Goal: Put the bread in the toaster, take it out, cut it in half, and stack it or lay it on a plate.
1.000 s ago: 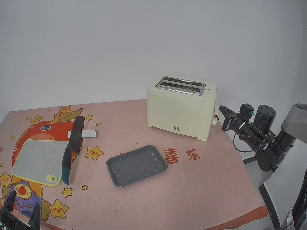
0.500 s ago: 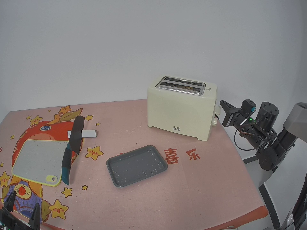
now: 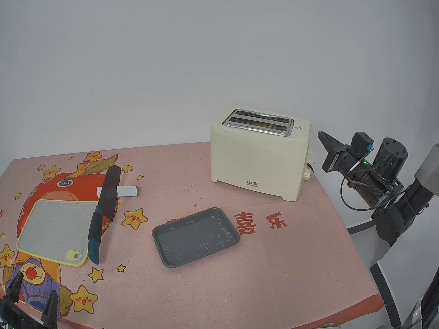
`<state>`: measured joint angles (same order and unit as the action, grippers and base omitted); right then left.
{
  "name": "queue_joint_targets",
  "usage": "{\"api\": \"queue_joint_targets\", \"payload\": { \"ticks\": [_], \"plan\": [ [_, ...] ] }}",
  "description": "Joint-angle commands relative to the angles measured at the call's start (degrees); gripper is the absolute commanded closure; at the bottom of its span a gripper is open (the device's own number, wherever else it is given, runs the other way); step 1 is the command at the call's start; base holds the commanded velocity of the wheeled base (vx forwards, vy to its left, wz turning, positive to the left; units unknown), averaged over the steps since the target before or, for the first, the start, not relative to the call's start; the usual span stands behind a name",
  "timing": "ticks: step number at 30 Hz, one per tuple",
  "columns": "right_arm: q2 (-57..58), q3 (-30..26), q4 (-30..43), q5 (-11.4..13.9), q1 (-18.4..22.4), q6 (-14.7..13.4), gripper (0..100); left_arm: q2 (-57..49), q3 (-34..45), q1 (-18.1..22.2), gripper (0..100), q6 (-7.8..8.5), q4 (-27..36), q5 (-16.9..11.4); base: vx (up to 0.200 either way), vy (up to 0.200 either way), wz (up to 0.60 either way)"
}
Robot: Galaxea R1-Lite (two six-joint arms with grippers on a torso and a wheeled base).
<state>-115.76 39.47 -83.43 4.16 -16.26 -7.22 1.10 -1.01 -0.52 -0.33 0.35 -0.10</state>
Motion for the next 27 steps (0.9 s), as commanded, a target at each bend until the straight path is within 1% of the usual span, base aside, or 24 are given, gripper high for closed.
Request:
{"api": "queue_joint_targets", "payload": {
  "ticks": [1, 2, 7, 12, 18, 21, 27],
  "plan": [
    [3.53, -0.27, 0.02, -0.03, -1.05, -0.17, 100, 0.05, 0.84, 0.0, 0, -0.02, 0.0, 0.01, 0.0, 0.0, 0.0],
    [4.58, -1.24, 0.2, -0.03, -2.19, -0.17, 100, 0.05, 0.84, 0.0, 0, -0.02, 0.0, 0.01, 0.0, 0.0, 0.0],
    [6.07, -3.09, 0.64, -0.11, -4.48, -0.61, 100, 0.05, 0.84, 0.0, 0, -0.02, 0.0, 0.01, 0.0, 0.0, 0.0],
    [5.55, -3.26, 0.64, -0.11, -4.57, -0.61, 100, 0.05, 0.84, 0.0, 0, -0.02, 0.0, 0.01, 0.0, 0.0, 0.0],
    [5.72, -3.44, 0.64, -0.11, -3.69, -0.52, 100, 0.05, 0.84, 0.0, 0, -0.02, 0.0, 0.01, 0.0, 0.0, 0.0],
    [5.81, -3.26, 0.73, 0.33, -2.9, -0.52, 100, 0.05, 0.84, 0.0, 0, -0.02, 0.0, 0.01, 0.0, 0.0, 0.0],
    [5.37, -4.05, 0.73, 0.41, -3.43, -0.43, 100, 0.05, 0.84, 0.0, 0, -0.02, 0.0, 0.01, 0.0, 0.0, 0.0]
  ]
}}
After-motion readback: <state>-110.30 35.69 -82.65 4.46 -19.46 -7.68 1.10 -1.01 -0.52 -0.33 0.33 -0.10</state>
